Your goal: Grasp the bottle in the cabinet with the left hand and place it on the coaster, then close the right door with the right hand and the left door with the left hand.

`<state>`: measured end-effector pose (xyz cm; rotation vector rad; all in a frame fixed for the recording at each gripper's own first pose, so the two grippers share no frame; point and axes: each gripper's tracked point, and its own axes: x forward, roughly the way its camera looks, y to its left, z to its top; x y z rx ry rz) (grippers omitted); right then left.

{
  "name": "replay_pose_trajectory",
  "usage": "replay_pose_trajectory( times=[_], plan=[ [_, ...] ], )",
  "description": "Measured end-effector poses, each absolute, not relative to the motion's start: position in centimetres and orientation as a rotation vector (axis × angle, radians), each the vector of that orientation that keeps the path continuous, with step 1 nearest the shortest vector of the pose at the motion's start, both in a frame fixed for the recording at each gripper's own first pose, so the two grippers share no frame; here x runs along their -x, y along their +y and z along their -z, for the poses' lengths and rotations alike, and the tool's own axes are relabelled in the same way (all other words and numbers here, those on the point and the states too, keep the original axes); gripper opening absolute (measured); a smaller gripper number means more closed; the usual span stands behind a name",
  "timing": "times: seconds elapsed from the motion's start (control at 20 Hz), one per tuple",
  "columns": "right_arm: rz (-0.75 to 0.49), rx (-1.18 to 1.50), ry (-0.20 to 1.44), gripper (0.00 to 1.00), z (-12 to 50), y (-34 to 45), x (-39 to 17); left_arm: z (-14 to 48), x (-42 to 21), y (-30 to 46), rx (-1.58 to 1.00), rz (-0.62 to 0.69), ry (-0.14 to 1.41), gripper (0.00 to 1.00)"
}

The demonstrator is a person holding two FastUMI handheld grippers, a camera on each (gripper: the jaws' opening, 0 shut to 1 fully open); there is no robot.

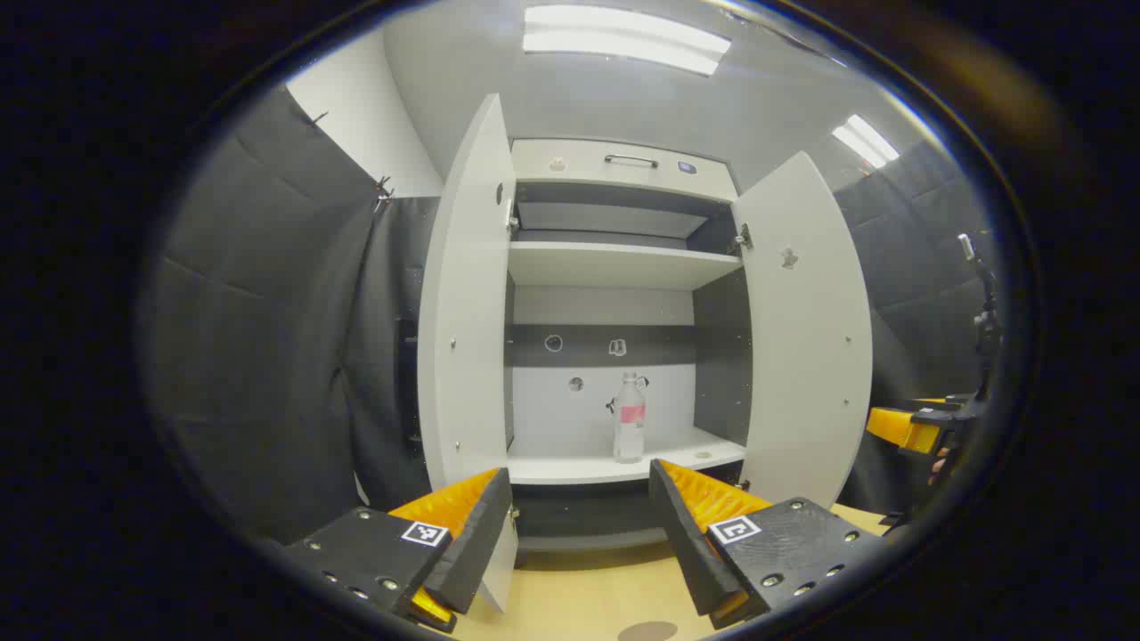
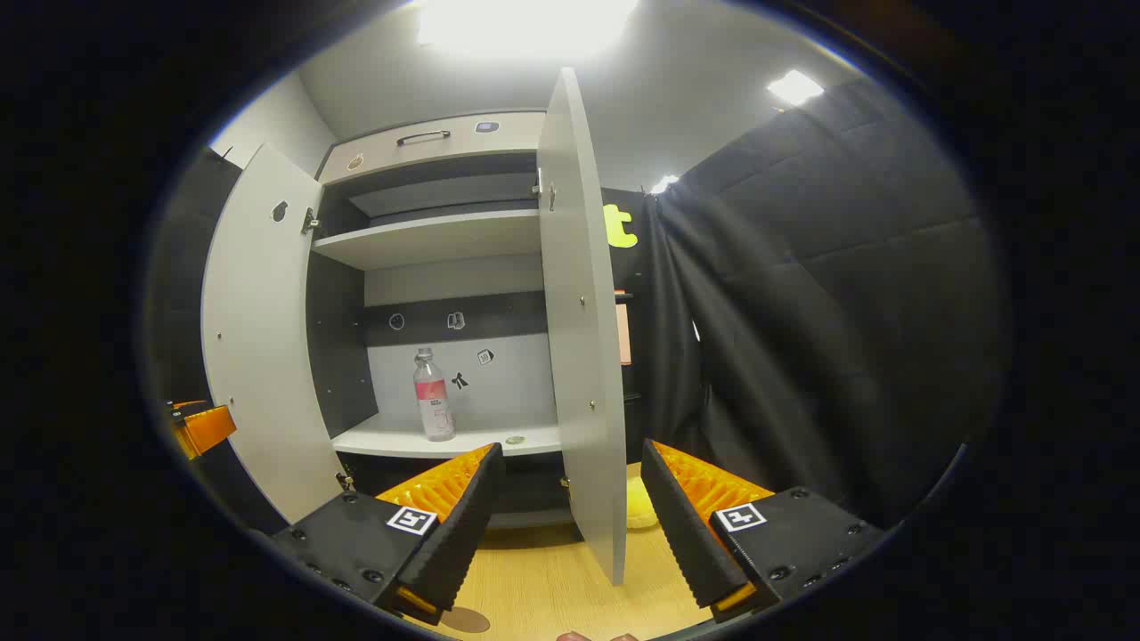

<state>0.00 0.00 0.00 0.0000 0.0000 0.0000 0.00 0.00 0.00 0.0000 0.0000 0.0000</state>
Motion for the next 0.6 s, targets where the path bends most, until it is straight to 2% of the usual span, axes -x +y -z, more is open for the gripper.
replay_pose_trajectory(
  times=[0.15, 0.2, 0.25, 0.3, 0.45, 0.5, 0.55, 0.6],
  plan=[
    [0.005, 0.008, -0.002, 0.98, 0.2, -0.5, 0.4, 0.3, 0.1, 0.1, 0.004, -0.004, 0.013, 0.97],
    [0.008, 0.011, 0.000, 0.93, 0.3, -0.6, 0.5, 0.4, 0.1, 0.1, 0.006, -0.004, 0.018, 0.90],
    [0.009, 0.011, 0.006, 0.98, 0.4, -0.8, 0.5, 0.5, 0.1, 0.0, 0.010, -0.003, 0.024, 0.97],
    [0.008, 0.007, 0.010, 0.98, 0.5, -0.9, 0.6, 0.8, 0.1, 0.0, 0.015, -0.004, 0.033, 0.90],
    [0.007, -0.003, 0.019, 0.93, 0.6, -1.0, 0.8, 1.2, 0.0, 0.0, 0.036, 0.001, 0.051, 0.90],
    [0.008, -0.003, 0.021, 0.93, 0.7, -1.0, 0.9, 1.2, -0.1, 0.1, 0.037, 0.001, 0.053, 0.97],
    [0.009, -0.002, 0.021, 0.98, 0.6, -1.0, 1.0, 1.3, 0.0, 0.0, 0.036, -0.001, 0.054, 0.90],
    [0.009, 0.001, 0.021, 0.97, 0.7, -1.0, 1.2, 1.4, -0.1, 0.0, 0.038, -0.001, 0.055, 0.90]
  ],
)
